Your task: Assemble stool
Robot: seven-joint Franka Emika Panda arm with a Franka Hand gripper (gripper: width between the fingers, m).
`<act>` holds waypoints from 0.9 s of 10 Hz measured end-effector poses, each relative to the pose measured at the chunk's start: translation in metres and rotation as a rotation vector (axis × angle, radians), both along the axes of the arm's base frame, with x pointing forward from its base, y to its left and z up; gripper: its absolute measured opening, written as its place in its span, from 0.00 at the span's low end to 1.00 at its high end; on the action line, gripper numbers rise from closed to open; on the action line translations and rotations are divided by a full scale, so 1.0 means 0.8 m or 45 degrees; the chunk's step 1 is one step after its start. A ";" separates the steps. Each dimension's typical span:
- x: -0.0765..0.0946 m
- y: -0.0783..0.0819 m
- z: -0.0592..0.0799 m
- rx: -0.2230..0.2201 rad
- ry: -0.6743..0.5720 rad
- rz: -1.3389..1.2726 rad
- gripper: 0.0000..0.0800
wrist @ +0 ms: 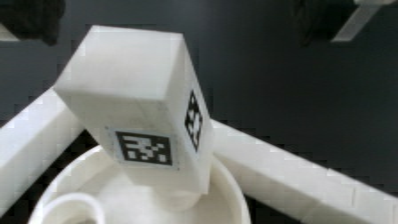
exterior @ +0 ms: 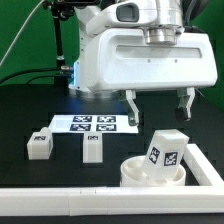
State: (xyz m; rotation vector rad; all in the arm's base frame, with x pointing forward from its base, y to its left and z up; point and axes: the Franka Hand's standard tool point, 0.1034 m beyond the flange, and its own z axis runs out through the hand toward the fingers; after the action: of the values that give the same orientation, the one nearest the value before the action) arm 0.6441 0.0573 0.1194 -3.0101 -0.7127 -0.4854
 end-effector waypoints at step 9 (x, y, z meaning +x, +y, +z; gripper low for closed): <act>0.003 0.025 0.004 -0.068 0.384 0.113 0.81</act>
Offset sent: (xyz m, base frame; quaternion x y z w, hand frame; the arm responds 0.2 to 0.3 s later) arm 0.0000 0.0000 0.0000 0.0000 -0.1938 0.0000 0.9810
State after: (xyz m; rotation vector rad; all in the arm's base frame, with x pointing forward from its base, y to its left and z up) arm 0.6462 0.0772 0.1224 -2.9841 -0.8392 -0.0072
